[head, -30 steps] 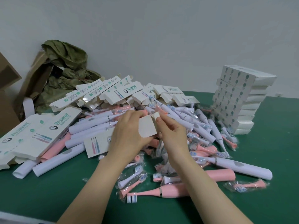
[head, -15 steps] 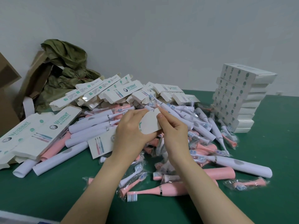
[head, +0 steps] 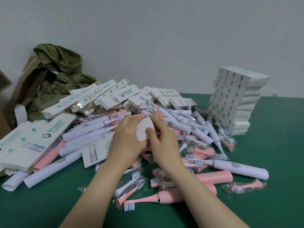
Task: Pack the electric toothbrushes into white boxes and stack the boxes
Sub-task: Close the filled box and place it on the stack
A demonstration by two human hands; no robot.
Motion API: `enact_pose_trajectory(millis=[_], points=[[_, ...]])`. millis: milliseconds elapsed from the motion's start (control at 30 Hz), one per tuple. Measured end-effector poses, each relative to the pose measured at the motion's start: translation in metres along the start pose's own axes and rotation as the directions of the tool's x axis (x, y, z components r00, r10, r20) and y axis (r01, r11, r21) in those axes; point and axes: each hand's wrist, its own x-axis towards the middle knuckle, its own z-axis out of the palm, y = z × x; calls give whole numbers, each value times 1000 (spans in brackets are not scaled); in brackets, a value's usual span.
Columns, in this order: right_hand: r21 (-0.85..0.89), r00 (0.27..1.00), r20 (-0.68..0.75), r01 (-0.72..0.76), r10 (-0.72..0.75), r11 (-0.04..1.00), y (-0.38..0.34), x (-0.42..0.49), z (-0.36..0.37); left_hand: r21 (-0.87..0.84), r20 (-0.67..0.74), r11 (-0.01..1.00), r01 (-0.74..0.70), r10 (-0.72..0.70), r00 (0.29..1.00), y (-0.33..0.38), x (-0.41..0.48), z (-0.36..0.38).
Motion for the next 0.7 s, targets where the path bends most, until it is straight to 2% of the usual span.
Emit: enact_pose_trajectory(millis=[67, 133, 267, 367, 433, 533, 567, 600, 633, 700], points=[[24, 998, 13, -70, 69, 997, 2, 2, -6, 161, 90, 984, -71, 57, 994, -10, -2, -5], [-7, 997, 61, -50, 50, 999, 2, 8, -17, 203, 97, 977, -64, 45, 994, -14, -1, -13], [-171, 948, 310, 132, -74, 976, -2, 13, -34, 194, 144, 979, -64, 36, 989, -11, 10, -20], [-258, 923, 349, 262, -164, 930, -9, 22, -48, 184, 181, 978, -103, 69, 981, -4, 24, -27], [-304, 935, 261, 317, -242, 899, -21, 36, -61, 180, 95, 975, -130, 114, 989, 5, 33, -27], [-401, 939, 50, 331, -340, 854, -44, 67, -93, 143, -200, 980, -140, 167, 966, 22, 39, -17], [-458, 931, -59, 296, -361, 838, -50, 79, -107, 113, -250, 983, -146, 171, 953, 26, 40, -12], [-503, 909, -185, 239, -374, 831, -54, 91, -123, 80, -239, 989, -127, 142, 961, 28, 39, -7], [-520, 872, -314, 173, -376, 836, -56, 101, -139, 46, -170, 996, -81, 88, 982, 27, 38, -1], [-510, 780, -522, 39, -345, 859, -52, 118, -171, 53, 44, 999, 6, -8, 999, 16, 33, 15]])
